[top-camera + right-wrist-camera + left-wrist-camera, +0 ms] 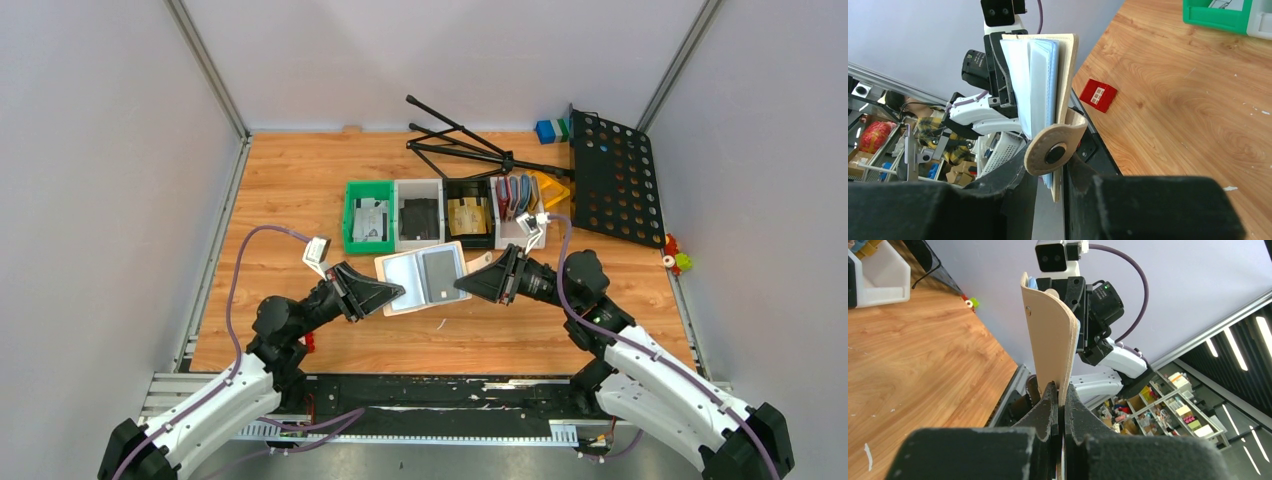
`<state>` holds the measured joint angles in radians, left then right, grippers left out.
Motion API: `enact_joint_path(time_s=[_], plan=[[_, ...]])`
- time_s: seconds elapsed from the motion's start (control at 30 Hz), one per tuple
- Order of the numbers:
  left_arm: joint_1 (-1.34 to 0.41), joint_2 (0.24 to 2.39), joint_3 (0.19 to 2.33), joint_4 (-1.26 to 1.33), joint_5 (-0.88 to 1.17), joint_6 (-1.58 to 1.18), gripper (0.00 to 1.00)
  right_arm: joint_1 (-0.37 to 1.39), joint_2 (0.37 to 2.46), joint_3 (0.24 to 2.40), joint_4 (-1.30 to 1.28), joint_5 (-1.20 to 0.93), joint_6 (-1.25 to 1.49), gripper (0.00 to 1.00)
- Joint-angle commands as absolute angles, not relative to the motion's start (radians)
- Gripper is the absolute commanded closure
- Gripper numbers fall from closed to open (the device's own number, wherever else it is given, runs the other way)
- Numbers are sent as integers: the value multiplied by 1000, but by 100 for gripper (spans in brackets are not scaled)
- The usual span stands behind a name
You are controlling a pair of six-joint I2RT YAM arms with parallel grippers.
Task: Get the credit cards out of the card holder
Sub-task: Remove the credit card from the card holder.
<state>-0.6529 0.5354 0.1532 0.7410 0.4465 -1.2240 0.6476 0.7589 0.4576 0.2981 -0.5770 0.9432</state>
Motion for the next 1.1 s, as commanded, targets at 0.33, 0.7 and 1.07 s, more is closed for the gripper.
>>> enact_joint_path(time_s=[0.33, 0.7, 1.07], plan=[[-654, 527, 147, 766, 449, -1192, 100, 652, 721, 512, 249, -597, 902, 82], [-654, 548, 144, 771, 460, -1184, 100, 653, 694, 477, 353, -620, 979, 88], [-654, 584, 143, 789, 468, -1171, 100, 652, 757, 457, 482, -670, 1053, 97]])
